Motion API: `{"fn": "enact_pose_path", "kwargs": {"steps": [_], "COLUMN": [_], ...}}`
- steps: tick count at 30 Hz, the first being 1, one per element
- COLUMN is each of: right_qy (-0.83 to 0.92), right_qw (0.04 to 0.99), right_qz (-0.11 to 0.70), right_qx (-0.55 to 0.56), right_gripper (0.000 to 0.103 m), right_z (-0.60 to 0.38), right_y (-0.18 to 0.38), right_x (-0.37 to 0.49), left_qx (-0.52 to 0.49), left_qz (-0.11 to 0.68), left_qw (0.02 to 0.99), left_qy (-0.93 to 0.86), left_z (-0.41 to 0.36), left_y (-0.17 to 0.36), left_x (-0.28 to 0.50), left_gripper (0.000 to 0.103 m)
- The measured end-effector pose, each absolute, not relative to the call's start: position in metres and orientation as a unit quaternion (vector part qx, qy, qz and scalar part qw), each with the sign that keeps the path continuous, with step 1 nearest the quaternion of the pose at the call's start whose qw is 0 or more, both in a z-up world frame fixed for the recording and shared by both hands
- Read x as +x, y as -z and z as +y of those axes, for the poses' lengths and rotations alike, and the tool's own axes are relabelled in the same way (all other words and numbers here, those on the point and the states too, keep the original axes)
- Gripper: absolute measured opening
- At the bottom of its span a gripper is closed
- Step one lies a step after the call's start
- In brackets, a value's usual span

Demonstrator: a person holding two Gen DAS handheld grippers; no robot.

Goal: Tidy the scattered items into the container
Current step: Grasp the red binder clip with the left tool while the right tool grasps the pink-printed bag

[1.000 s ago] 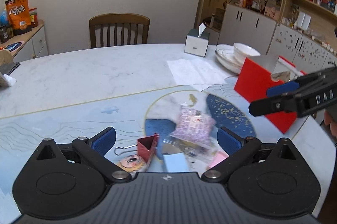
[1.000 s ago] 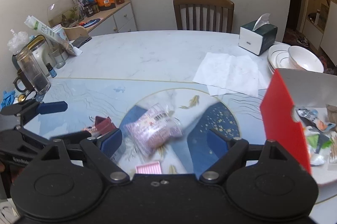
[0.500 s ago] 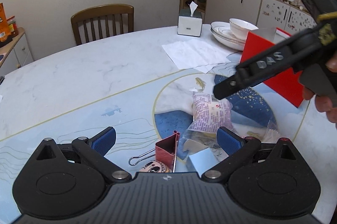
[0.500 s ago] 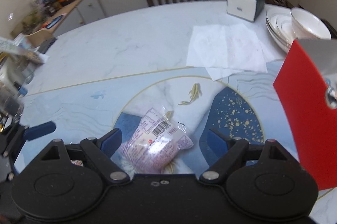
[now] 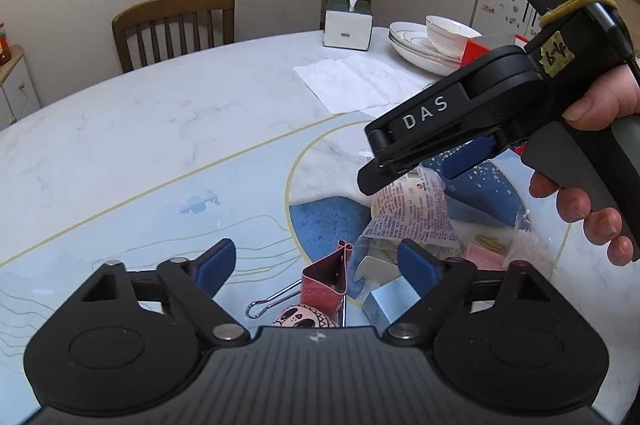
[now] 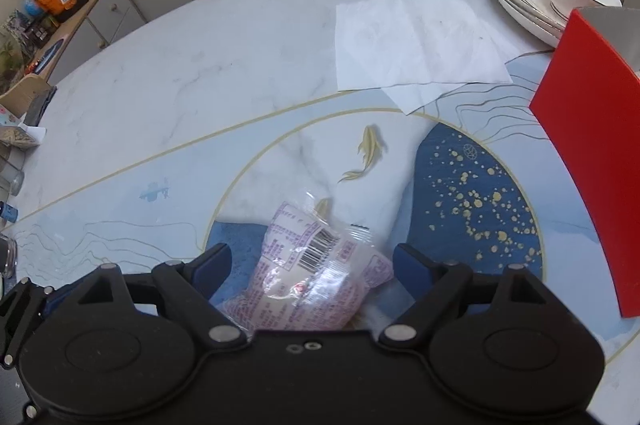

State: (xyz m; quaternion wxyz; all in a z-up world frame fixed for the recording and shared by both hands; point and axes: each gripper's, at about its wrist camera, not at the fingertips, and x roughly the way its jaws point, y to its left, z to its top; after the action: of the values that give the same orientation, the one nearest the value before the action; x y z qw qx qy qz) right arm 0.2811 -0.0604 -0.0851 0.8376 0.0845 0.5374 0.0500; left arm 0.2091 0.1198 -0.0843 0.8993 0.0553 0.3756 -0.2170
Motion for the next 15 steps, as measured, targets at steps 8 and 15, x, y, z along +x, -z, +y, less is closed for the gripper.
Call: {"fn": "enact_pose_path", "kwargs": {"steps": [8,15], "right_qy": [-0.025,-0.022], "right_qw": [0.832,0.825], "right_qz": [0.55,0.561], "right_qx": [0.064,0.062], "right_gripper": [0.089,0.088], "right_z": [-0.056,-0.056], "right_y": [0.094,0.1], "right_x": [0.283,0.281], "left_qx": [0.055,0.063], "left_qz": [0.388,0.397], "left_qw": [0.892,0.887], "left_qy": [0.225,0.23], "left_z": [0.122,0.118], "left_y": [0.092,0.096], "left_x": [0.213,0.215], "left_gripper": [0.066,0.044]}}
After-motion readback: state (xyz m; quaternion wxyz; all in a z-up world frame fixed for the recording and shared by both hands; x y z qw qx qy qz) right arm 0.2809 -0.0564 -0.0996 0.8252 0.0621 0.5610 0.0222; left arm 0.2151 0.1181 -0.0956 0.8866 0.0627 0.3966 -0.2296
